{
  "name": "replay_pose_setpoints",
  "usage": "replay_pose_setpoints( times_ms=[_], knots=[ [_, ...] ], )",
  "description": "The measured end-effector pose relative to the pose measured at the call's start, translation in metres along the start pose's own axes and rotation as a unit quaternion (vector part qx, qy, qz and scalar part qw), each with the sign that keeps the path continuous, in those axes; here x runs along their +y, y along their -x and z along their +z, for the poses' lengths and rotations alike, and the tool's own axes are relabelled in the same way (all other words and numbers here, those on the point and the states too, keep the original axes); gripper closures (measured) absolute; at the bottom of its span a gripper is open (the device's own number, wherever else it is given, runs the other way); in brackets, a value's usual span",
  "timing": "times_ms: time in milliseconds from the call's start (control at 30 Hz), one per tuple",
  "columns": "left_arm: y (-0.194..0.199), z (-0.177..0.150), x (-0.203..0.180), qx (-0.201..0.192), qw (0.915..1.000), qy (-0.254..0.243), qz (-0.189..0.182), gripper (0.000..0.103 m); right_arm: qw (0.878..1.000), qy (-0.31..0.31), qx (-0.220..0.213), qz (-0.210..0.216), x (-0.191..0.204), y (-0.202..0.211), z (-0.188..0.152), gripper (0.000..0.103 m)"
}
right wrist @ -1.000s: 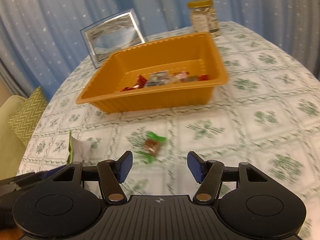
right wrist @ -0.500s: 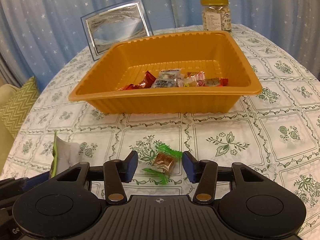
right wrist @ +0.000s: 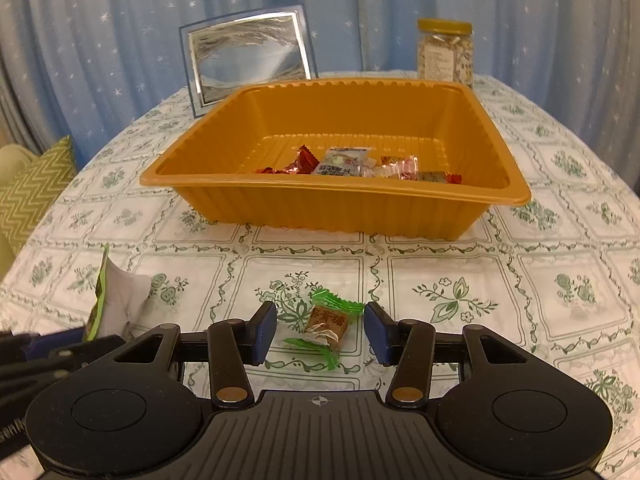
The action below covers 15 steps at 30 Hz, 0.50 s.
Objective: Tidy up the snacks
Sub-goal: 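Grasp the small green-wrapped candy with the right gripper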
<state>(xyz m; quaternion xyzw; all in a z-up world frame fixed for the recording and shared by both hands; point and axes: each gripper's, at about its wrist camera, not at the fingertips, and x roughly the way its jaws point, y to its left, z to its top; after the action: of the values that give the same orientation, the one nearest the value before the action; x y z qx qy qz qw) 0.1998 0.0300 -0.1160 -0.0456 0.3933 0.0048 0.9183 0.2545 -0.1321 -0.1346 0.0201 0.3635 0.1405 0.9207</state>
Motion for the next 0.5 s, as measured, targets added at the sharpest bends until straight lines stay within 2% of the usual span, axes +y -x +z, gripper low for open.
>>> replay_pose_setpoints(
  times_ms=[233,500],
  knots=[
    [-0.0009,-0.0013,0.0005,0.0,1.0,-0.002,0.001,0.083,1.0,0.015,-0.017,-0.013,0.0047,-0.0008,-0.0061,0.054],
    [-0.0021,-0.0023,0.0011,0.001,1.0,-0.003,0.0,0.083,0.999,0.023,-0.025,-0.03,0.0039,0.0,-0.0077,0.072]
  ],
)
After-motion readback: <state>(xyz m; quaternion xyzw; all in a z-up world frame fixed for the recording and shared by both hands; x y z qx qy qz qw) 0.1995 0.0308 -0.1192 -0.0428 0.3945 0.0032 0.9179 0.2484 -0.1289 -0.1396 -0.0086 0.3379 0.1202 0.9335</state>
